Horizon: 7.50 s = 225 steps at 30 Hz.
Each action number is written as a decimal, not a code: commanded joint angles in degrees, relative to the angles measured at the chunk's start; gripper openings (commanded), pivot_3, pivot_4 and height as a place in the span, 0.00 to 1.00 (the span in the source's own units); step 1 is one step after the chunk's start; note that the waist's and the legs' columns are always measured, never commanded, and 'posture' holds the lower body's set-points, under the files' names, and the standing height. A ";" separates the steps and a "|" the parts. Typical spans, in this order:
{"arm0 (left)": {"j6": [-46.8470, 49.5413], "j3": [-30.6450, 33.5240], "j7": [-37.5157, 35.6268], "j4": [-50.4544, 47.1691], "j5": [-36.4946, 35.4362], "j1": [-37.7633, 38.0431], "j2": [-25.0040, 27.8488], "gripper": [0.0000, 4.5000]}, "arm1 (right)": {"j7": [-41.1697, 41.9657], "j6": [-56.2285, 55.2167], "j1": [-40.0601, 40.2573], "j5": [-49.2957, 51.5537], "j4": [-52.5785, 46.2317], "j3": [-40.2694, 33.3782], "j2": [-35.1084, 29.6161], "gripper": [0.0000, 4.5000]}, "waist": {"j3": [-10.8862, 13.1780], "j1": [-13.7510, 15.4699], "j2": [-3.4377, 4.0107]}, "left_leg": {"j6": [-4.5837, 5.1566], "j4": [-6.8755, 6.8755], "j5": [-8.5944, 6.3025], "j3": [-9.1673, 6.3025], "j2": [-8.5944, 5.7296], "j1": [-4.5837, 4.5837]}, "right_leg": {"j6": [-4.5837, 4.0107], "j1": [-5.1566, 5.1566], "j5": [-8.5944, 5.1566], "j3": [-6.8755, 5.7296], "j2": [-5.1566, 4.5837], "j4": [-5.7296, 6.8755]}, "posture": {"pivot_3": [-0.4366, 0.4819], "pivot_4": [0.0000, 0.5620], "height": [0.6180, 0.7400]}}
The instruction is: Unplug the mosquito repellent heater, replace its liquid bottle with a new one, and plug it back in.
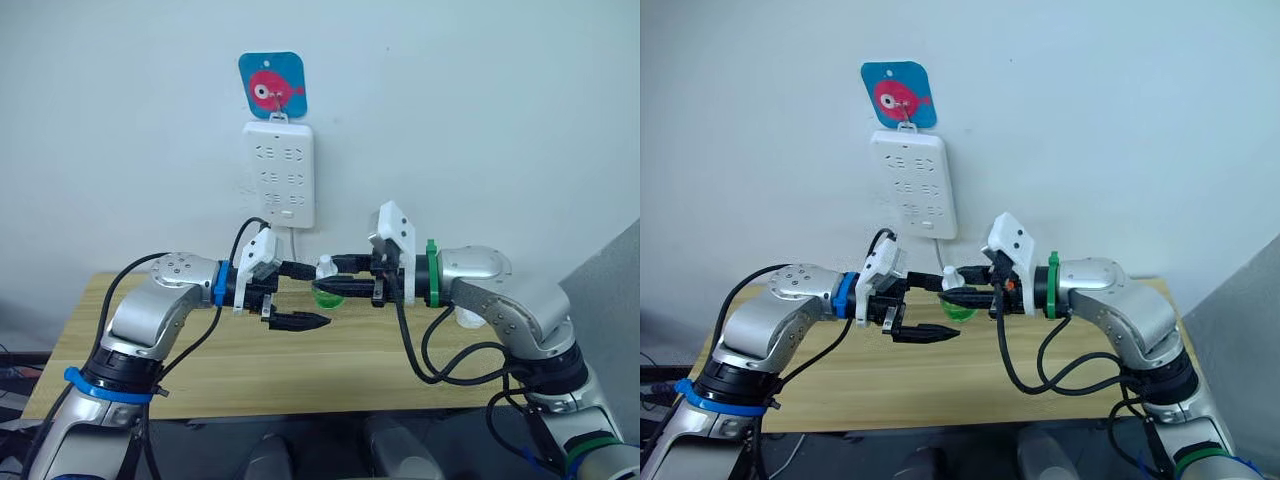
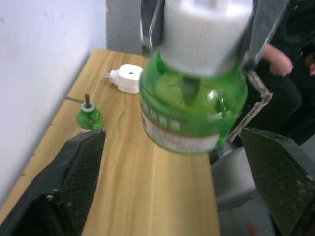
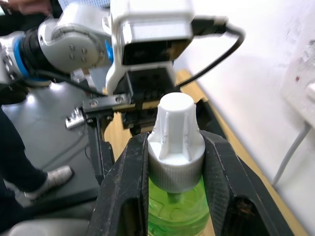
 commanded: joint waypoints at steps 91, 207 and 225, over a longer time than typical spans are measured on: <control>-17.48 0.39 11.96 2.16 5.43 0.94 -12.79 0.51 | -12.99 -10.51 6.85 -7.81 -7.33 2.22 3.38 0.23 | -1.14 -1.43 0.61 | 0.13 0.43 0.06 -0.10 0.05 0.34 | 0.13 0.46 -0.05 0.09 0.25 0.17 | 0.27 0.11 1.00; -14.38 -1.98 12.21 -4.86 4.01 5.39 -13.36 0.51 | -2.80 -2.06 -0.69 5.90 -6.06 -2.70 -7.84 0.59 | -1.15 -2.97 0.65 | 0.17 0.16 0.05 0.24 0.07 0.87 | 0.18 0.98 -0.08 0.35 0.23 -0.28 | 0.23 0.09 1.00; -13.92 -2.24 12.45 -4.51 5.12 8.07 -11.56 0.51 | -3.86 -1.62 -5.12 12.24 -6.09 -10.76 -6.33 0.07 | -1.15 -3.05 0.65 | 0.17 0.13 0.05 0.25 0.07 0.87 | 0.18 0.97 -0.08 0.35 0.23 -0.28 | 0.24 0.09 1.00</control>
